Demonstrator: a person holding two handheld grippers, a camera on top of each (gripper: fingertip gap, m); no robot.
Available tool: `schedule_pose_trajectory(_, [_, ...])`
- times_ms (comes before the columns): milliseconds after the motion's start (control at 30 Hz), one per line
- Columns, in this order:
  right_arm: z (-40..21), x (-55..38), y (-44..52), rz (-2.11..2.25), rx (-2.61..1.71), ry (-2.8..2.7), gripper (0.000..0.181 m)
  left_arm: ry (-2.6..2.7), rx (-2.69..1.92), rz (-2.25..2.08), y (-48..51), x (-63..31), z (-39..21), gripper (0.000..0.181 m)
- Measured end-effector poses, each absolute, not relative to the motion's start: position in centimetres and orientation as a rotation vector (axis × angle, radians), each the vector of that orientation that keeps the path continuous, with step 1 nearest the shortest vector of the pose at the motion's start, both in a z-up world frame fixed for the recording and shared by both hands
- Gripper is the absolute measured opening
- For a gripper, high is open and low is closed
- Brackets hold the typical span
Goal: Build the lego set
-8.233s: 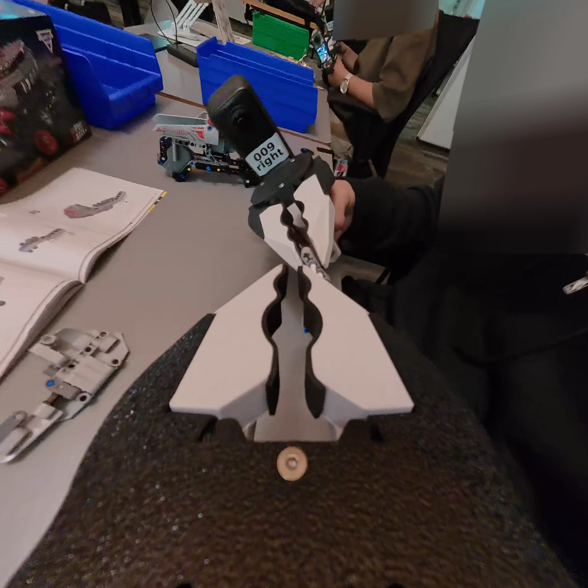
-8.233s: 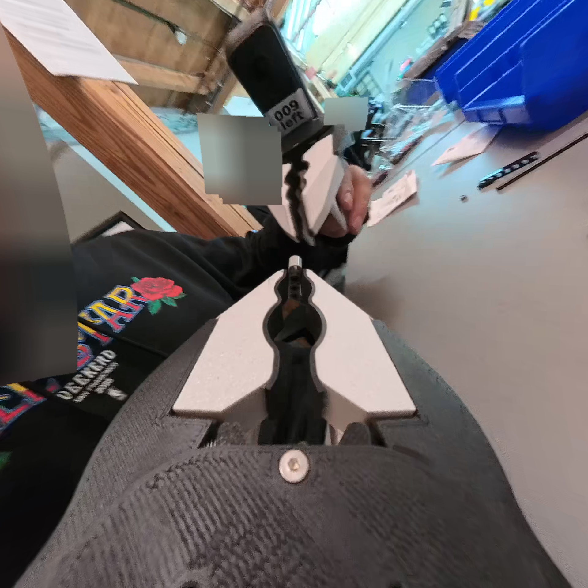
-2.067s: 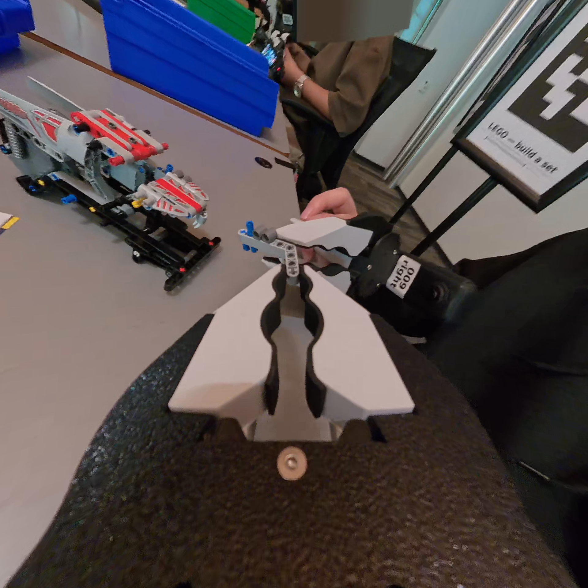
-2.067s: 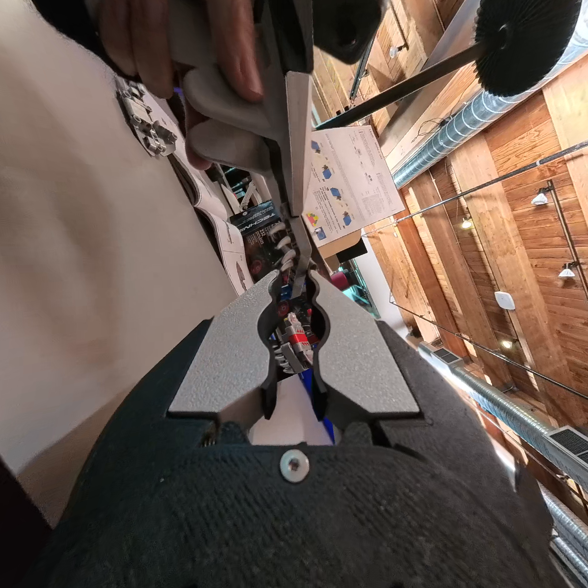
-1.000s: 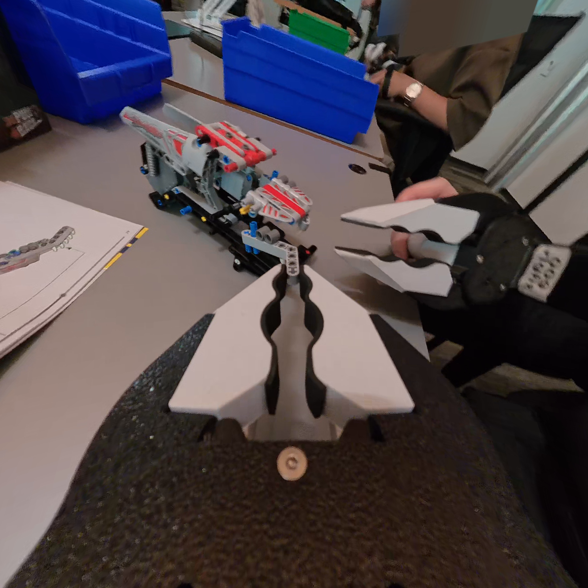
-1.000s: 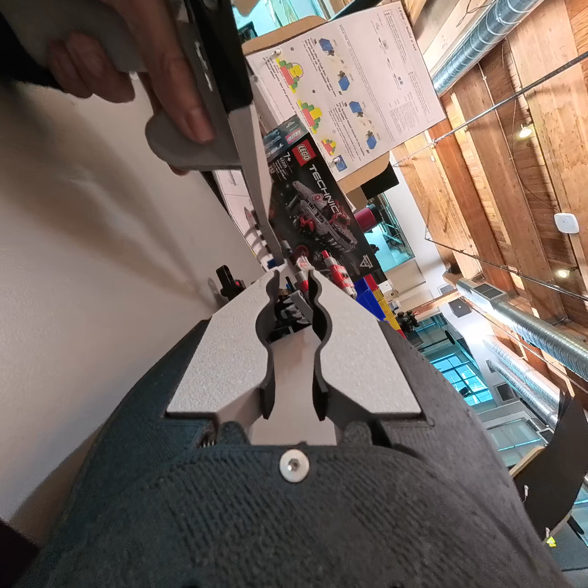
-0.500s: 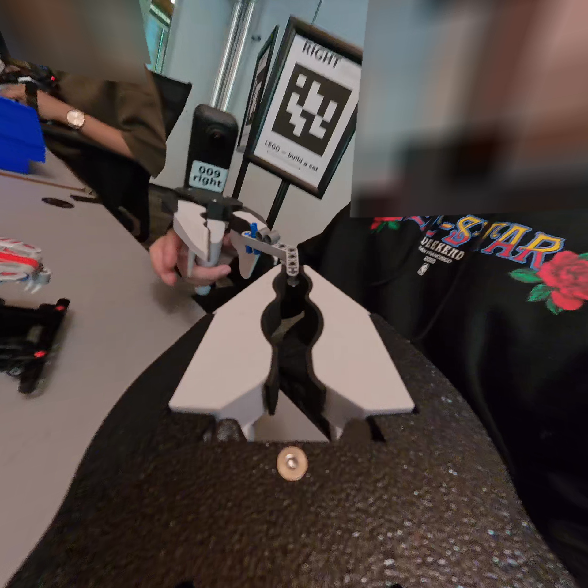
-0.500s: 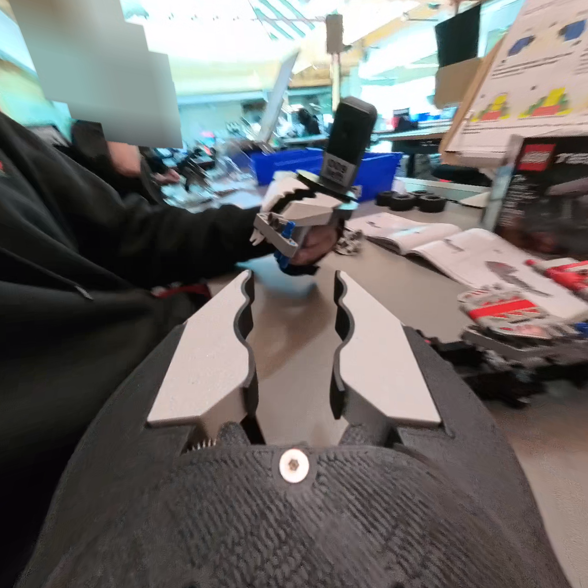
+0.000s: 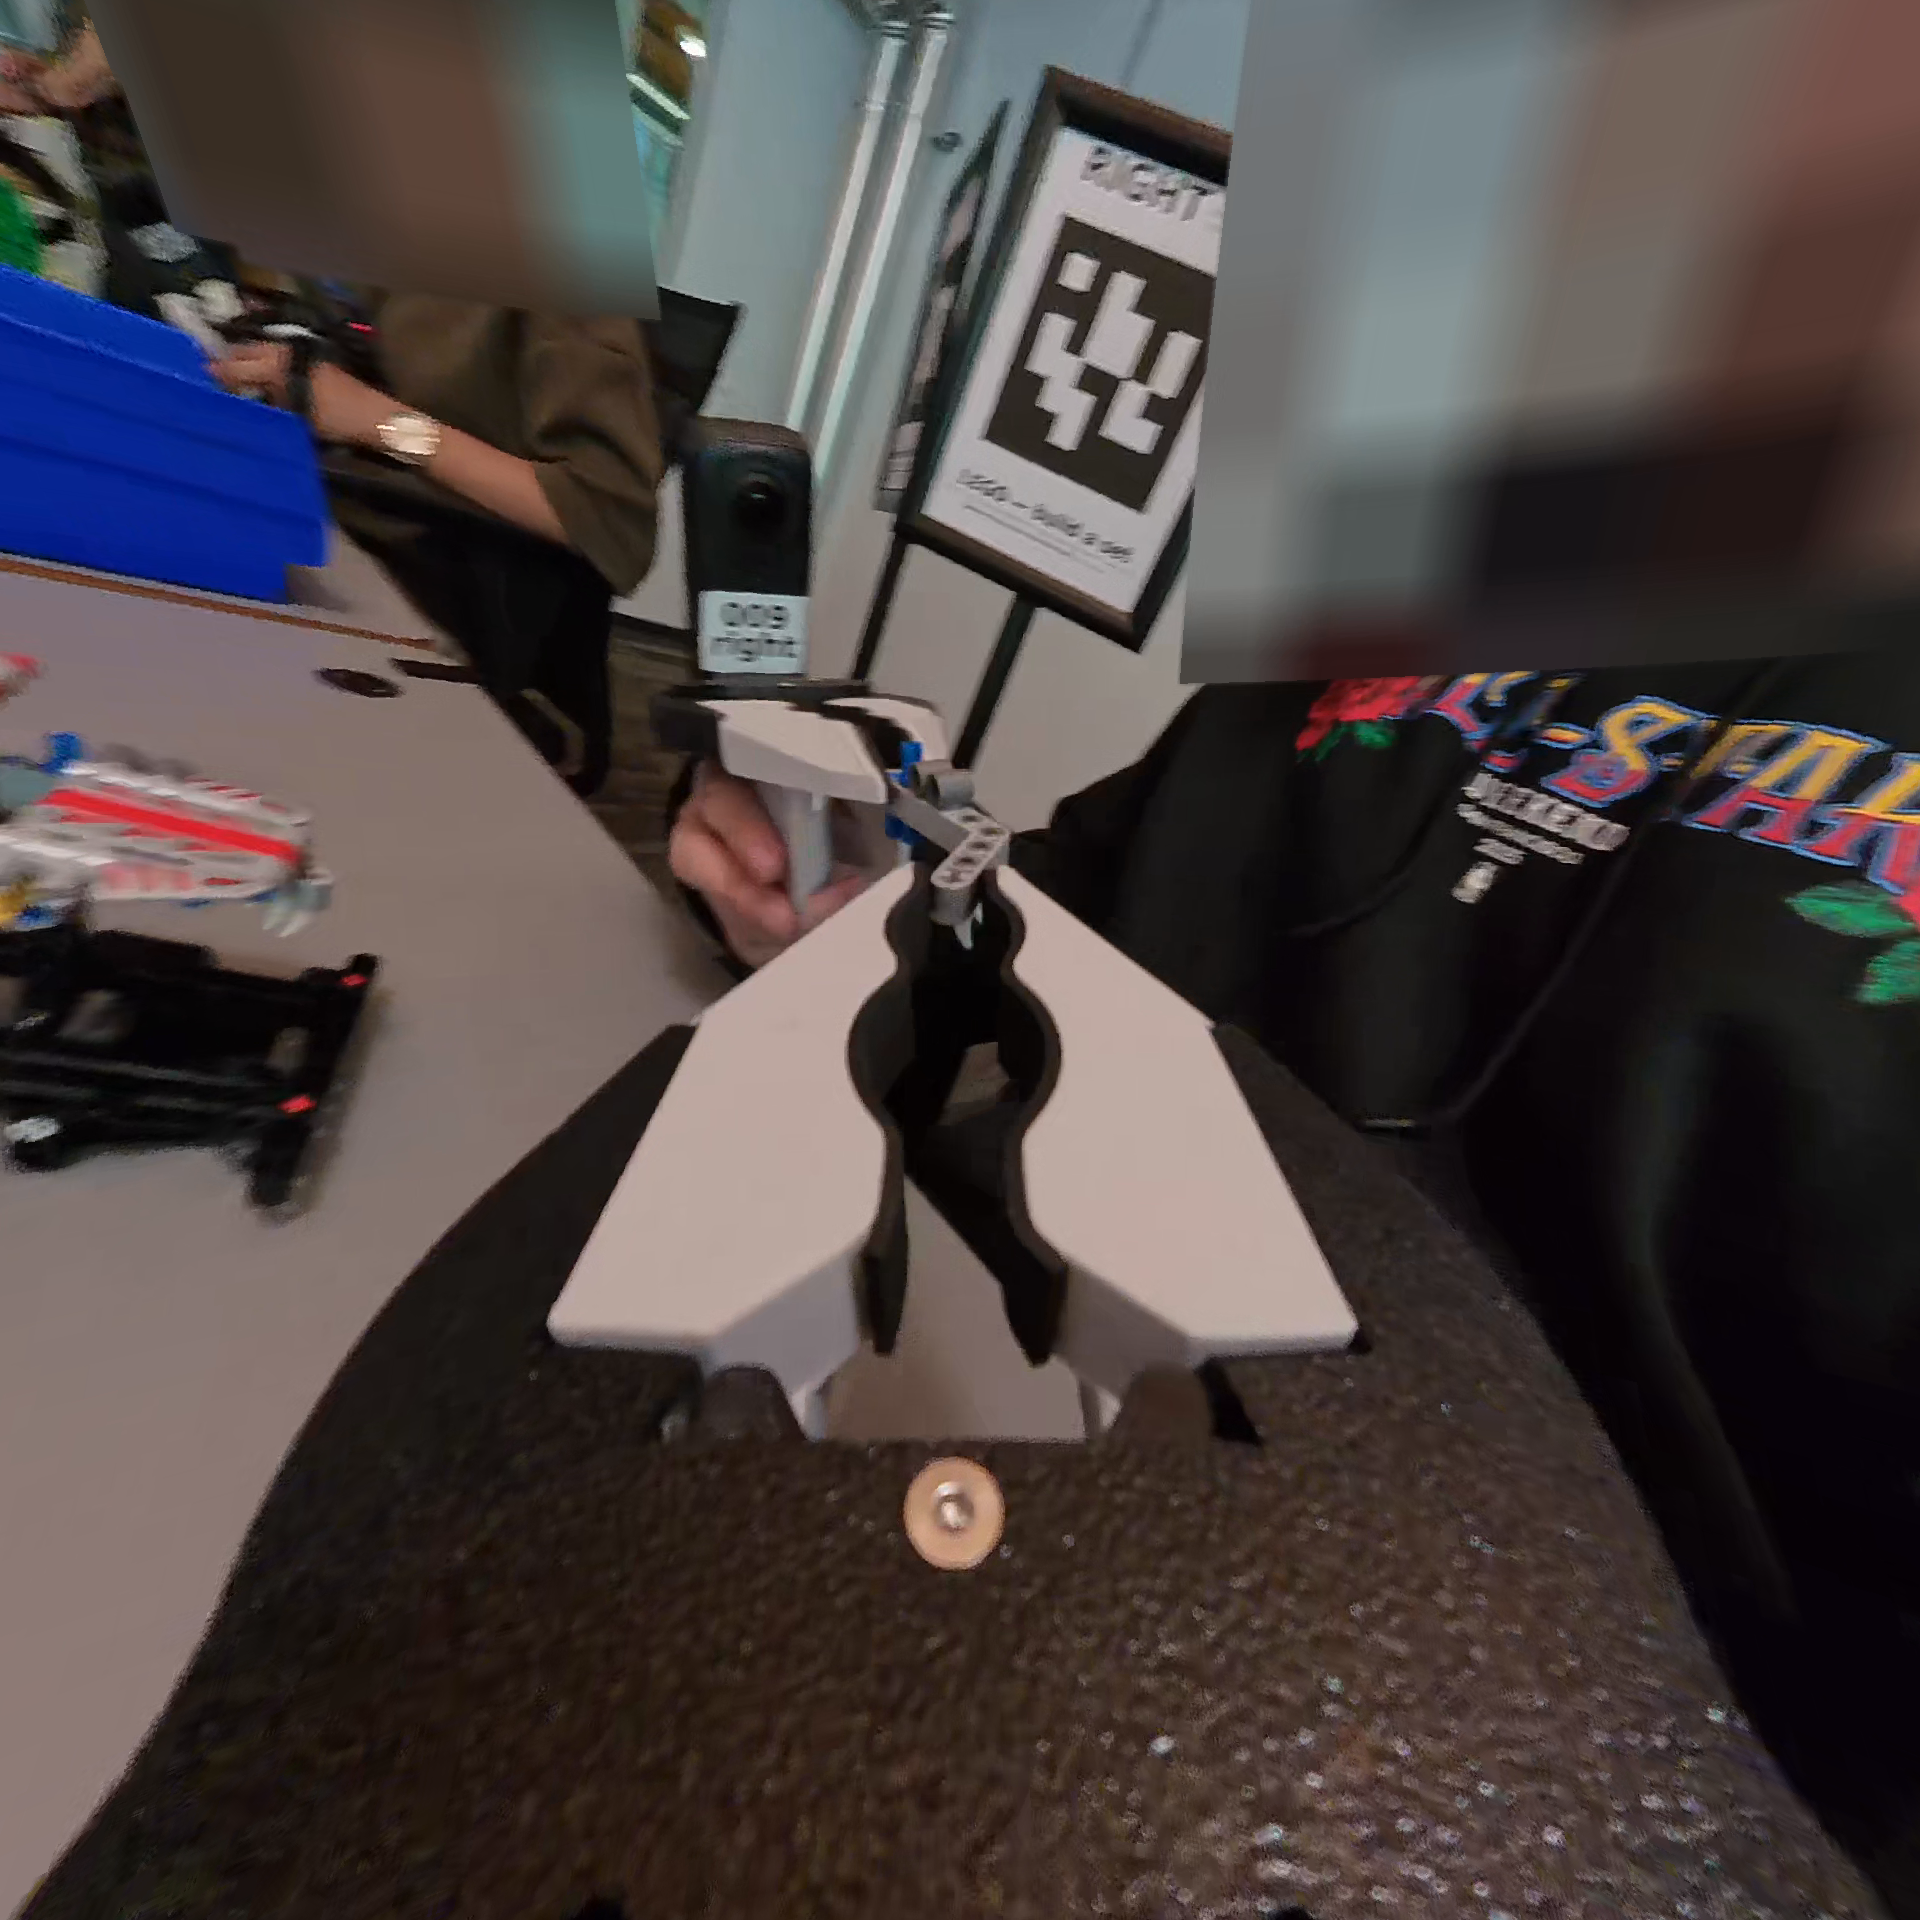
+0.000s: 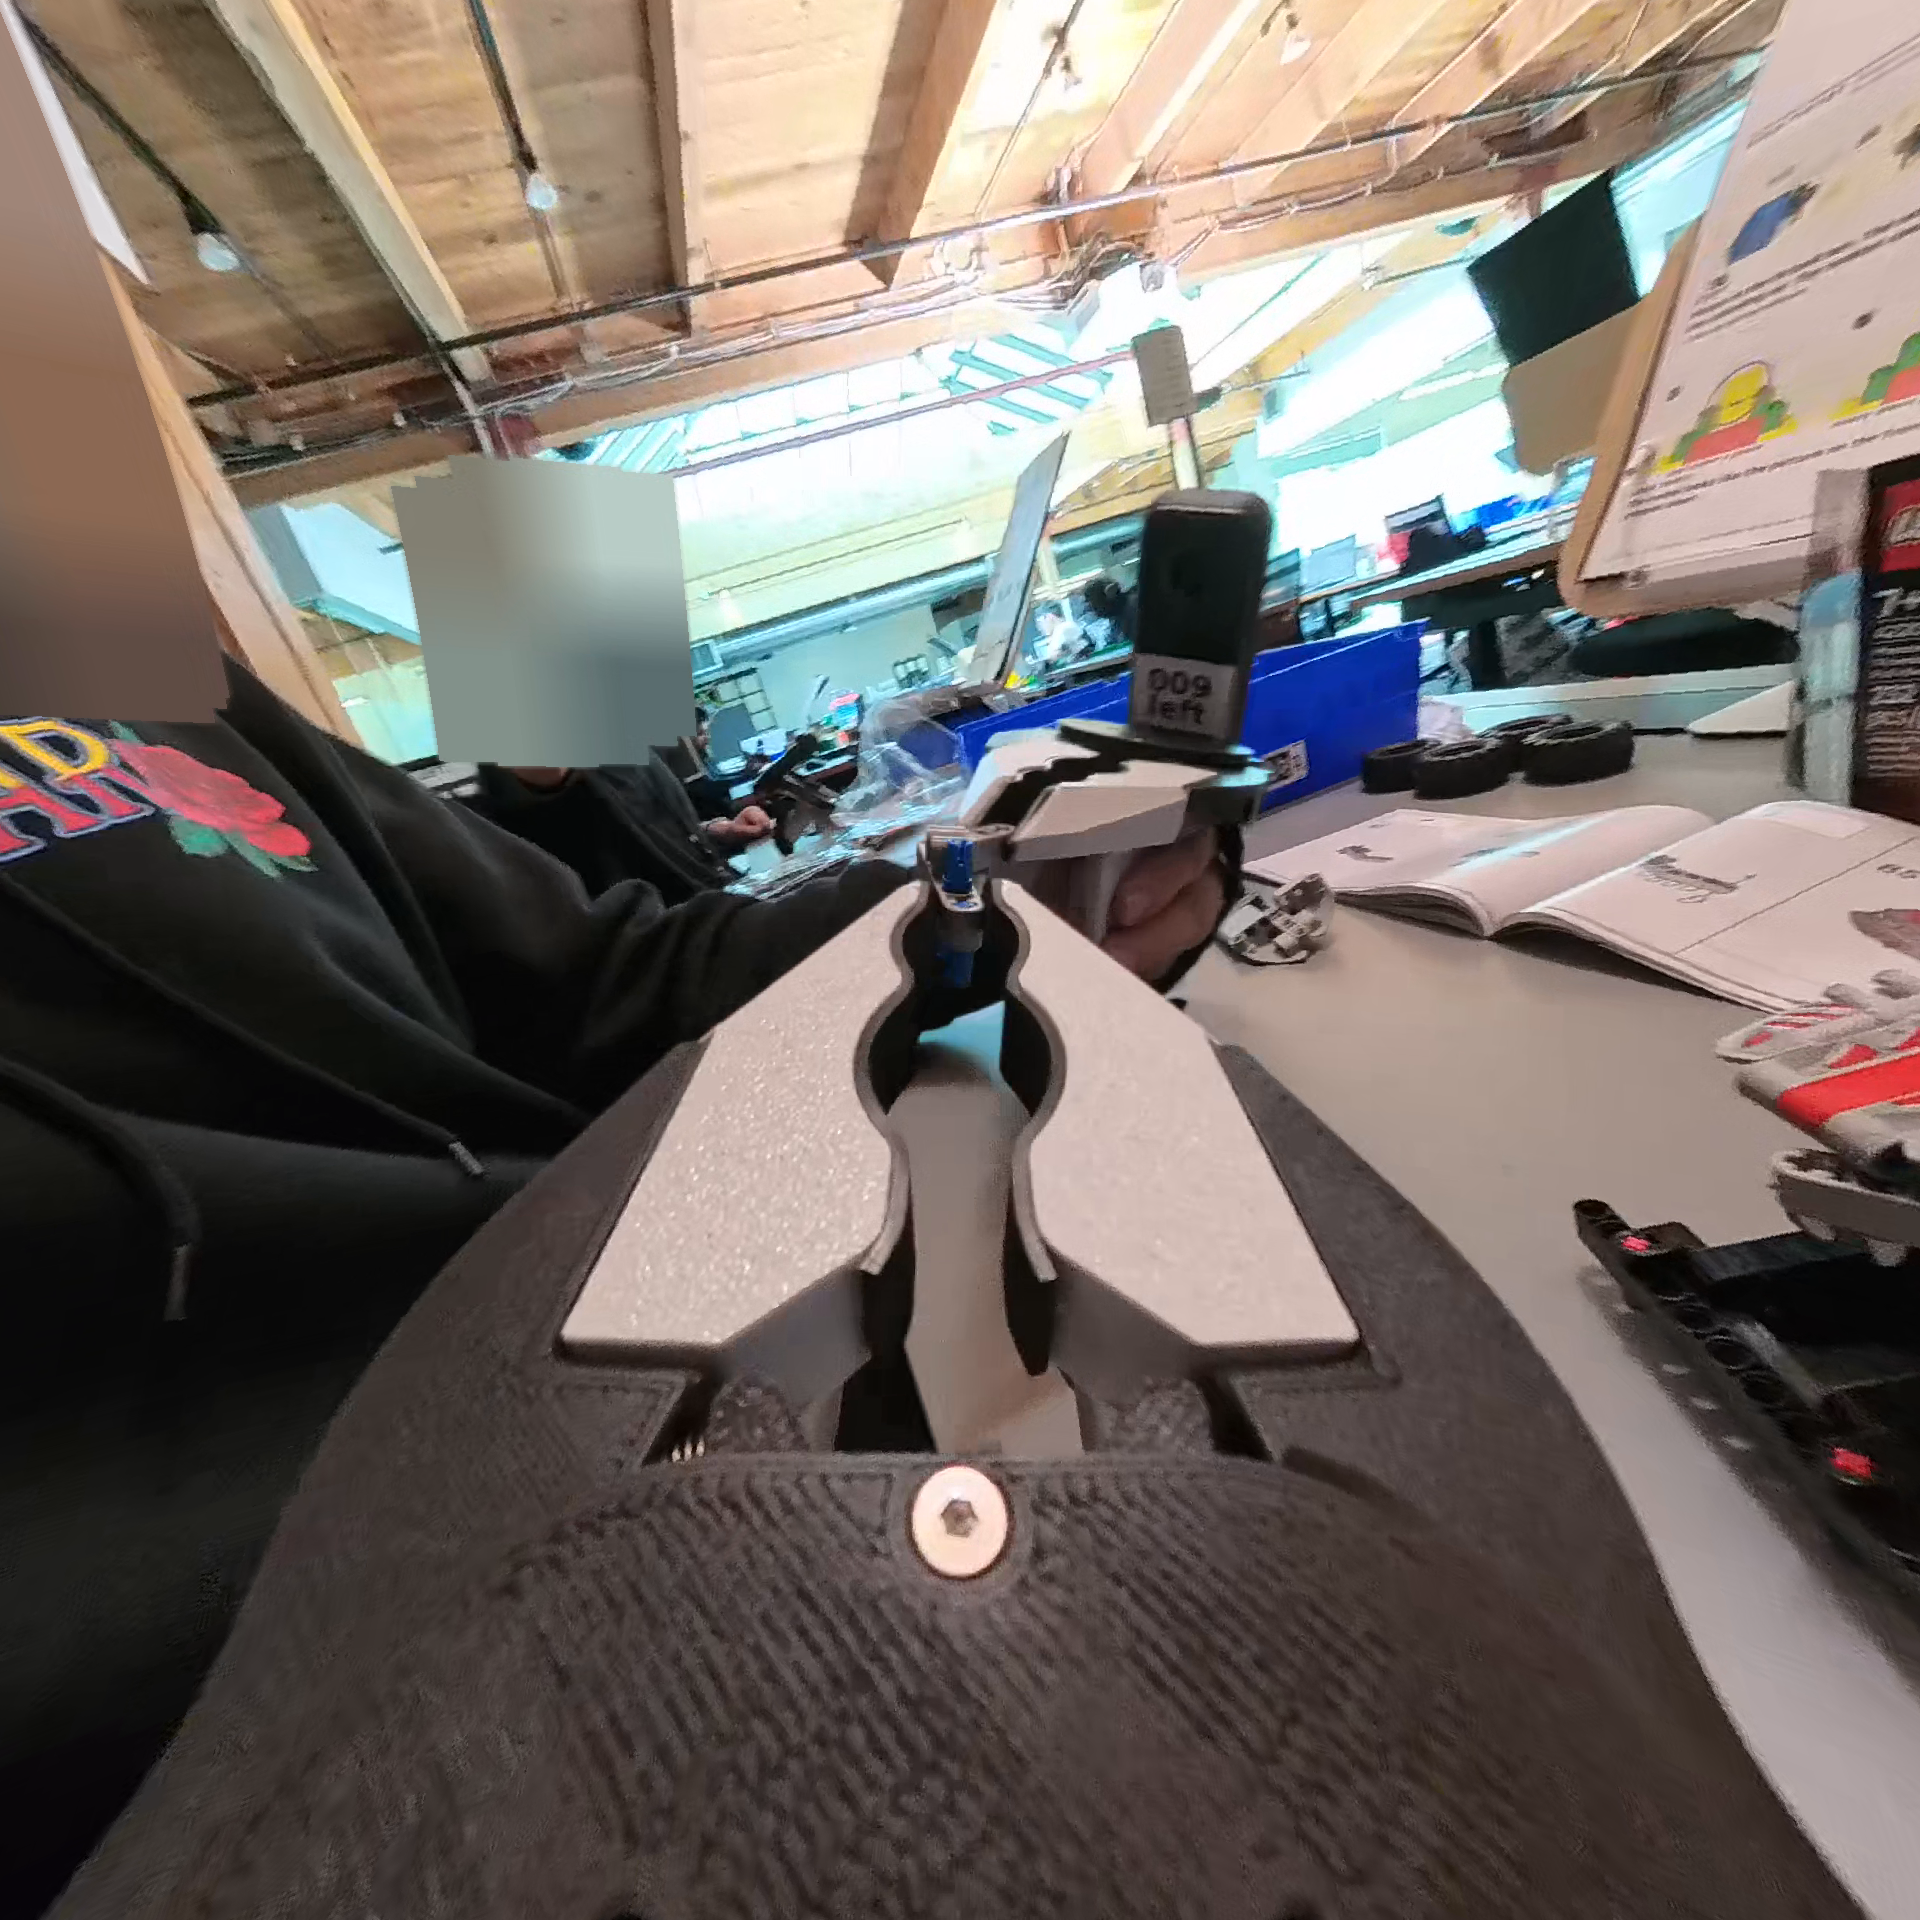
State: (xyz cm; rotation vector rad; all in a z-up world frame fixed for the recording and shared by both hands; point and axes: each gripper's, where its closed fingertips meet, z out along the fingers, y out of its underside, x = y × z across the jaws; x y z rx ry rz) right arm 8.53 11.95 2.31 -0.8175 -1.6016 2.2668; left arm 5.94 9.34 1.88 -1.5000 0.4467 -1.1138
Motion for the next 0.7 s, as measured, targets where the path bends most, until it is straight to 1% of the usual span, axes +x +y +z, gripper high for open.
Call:
schedule_pose_trajectory(133, [1.5, 7.1, 12.2, 2.199, -0.896, -1.548, 0.006, 0.334, -1.605, -0.919, 10.2, 3.7, 0.9, 0.009])
schedule_pose_trajectory(200, [1.1, 6.6, 12.0, 2.154, -0.924, -1.552, 0.005, 0.281, -1.665, -0.805, 10.5, 2.5, 0.2, 0.021])
schedule_pose_trajectory(333, [0.5, 5.9, 11.9, 2.059, -0.947, -1.557, 0.006, 0.233, -1.718, -0.526, 10.1, 0.4, -0.3, 0.036])
schedule_pose_trajectory(533, [1.8, 5.2, 13.1, 2.034, -0.988, -1.399, 0.006, 0.286, -1.774, -0.205, 8.2, 0.0, -0.7, 0.037])
schedule_pose_trajectory(700, [2.1, 4.6, 12.6, 1.768, -0.869, -1.415, 0.005, 0.395, -1.927, 0.004, 6.3, -0.3, -2.9, 0.036])
